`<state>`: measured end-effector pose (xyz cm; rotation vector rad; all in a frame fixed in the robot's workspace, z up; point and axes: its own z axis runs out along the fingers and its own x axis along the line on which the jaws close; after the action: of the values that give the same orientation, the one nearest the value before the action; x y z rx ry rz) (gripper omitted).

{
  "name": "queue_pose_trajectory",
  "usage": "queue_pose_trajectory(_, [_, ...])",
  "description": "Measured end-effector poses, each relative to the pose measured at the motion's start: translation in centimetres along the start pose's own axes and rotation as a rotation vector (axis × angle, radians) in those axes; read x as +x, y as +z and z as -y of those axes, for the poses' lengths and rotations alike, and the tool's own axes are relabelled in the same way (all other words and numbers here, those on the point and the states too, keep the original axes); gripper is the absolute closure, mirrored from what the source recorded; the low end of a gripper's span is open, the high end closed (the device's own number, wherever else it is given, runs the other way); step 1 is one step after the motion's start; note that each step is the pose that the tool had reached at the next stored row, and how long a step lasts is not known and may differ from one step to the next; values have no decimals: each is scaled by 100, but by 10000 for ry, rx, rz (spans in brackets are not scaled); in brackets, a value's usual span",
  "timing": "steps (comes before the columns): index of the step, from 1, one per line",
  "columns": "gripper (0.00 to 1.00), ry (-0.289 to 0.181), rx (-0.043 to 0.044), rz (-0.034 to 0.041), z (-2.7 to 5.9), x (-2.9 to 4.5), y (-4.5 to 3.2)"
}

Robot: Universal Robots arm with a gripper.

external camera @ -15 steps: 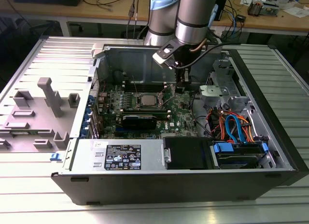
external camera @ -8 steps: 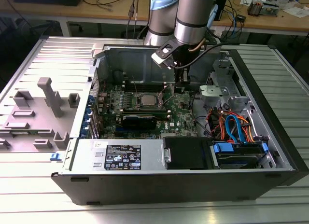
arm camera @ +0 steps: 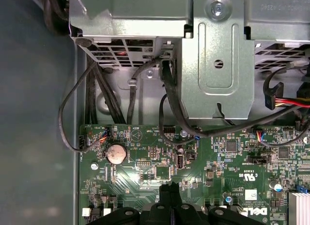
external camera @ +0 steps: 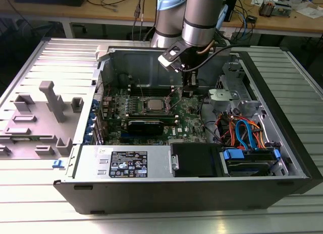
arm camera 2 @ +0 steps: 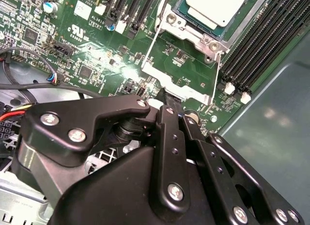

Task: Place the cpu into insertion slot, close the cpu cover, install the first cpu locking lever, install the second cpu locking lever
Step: 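Close the cpu cover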

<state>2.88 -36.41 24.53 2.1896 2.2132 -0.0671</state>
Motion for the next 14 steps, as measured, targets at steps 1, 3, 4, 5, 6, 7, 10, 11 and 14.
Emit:
queue_pose_trajectory(1, [89, 0, 0, -1, 4, 0, 0])
queue_pose_trajectory(3, [89, -1, 0, -2, 22, 0, 0])
queue_pose_trajectory(4, [89, -1, 0, -3, 30, 0, 0])
queue_pose_trajectory(5, [89, -1, 0, -5, 47, 0, 0])
queue_pose_trajectory(6, [89, -1, 0, -6, 56, 1, 0])
queue_pose_trajectory(7, [89, -1, 0, -7, 63, 1, 1])
queue_pose_trajectory(10, [89, -1, 0, -13, 93, 1, 1])
queue_pose_trajectory(11, [89, -1, 0, -13, 101, 1, 1])
queue_pose_trajectory(14, [89, -1, 0, -17, 121, 1, 1])
